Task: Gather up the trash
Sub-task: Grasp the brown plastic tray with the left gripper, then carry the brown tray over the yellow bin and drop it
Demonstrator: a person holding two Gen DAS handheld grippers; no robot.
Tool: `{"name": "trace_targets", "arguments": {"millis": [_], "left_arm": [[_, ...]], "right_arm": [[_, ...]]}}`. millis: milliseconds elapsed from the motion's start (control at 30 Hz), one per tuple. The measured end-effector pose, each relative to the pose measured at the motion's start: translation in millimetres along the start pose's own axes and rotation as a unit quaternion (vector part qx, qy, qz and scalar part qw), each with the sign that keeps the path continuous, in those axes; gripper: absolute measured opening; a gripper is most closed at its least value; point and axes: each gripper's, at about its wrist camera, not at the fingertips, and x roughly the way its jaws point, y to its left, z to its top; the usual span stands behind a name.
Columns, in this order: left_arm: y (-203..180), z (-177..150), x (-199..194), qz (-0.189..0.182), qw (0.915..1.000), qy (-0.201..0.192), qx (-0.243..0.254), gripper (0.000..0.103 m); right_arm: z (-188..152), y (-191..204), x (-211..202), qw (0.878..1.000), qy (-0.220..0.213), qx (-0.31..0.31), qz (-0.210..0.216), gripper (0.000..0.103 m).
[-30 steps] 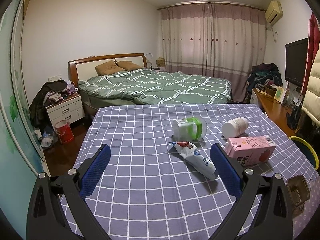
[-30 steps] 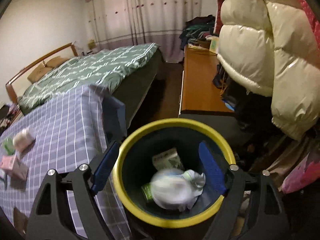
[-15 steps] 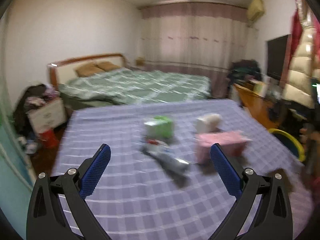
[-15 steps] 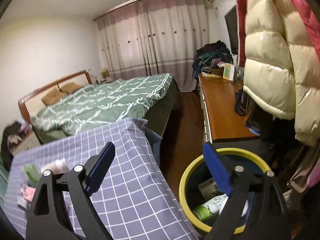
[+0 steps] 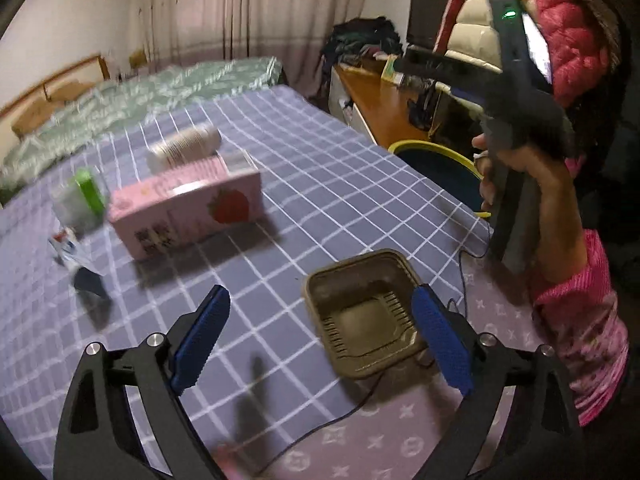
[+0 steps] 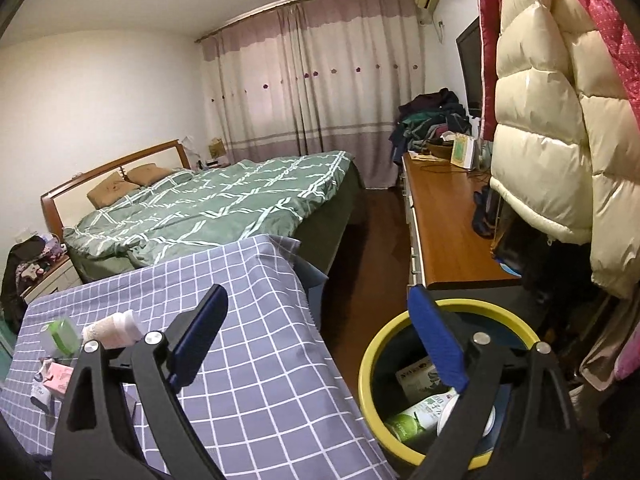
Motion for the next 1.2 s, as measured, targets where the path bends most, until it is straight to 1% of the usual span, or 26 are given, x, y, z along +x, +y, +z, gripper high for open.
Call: {"name": "trace_targets", "arguments": {"millis": [100, 133, 267, 533, 700, 733, 767, 833, 967, 1067, 1200], "left_arm": [[-9, 5, 10, -0.013, 0.9995, 0.018, -0.022, 0.092], [-11, 5, 12, -0.009, 0.9994, 0.019, -0.025, 0.094], [-16, 9, 23, 0.003, 0.9986, 0.034, -0.04, 0.094], [-22, 11, 30, 0.05, 0.9966, 0.05, -0.043, 0.094], [-22, 7, 40, 0.054, 0.9953, 0.069, -0.043, 0.094], [-22, 7, 42, 0.054, 0.9952, 0.07, -0.042, 0.09], [-22, 7, 43, 0.054, 0.9952, 0.07, -0.041, 0.081], [-22, 6, 43, 0.061, 0.9951, 0.068, -0.037, 0.074], [-20, 10, 43, 0.053, 0.9957, 0.067, -0.036, 0.073], [-24, 17, 42, 0.051, 0.9963, 0.063, -0.027, 0.073], [-31, 34, 42, 0.05, 0.9972, 0.054, -0.013, 0.073]], "right_arm": [[0, 1, -1, 1.0, 0.0, 0.002, 0.006, 0.087], [0, 1, -2, 1.0, 0.001, 0.003, 0.009, 0.087], [0, 0, -2, 1.0, 0.003, 0.002, 0.014, 0.087], [1, 1, -3, 1.0, 0.003, 0.005, 0.025, 0.087], [1, -1, -3, 1.0, 0.004, 0.01, 0.028, 0.087], [1, -2, -4, 1.0, 0.004, 0.011, 0.028, 0.087], [2, -3, -4, 0.999, 0.002, 0.013, 0.029, 0.087], [2, -4, -6, 0.999, -0.001, 0.016, 0.03, 0.087], [3, -8, -9, 0.999, -0.005, 0.024, 0.032, 0.087], [5, -13, -13, 0.999, -0.012, 0.028, 0.023, 0.087], [11, -26, -15, 0.999, -0.005, 0.039, 0.025, 0.087]]}}
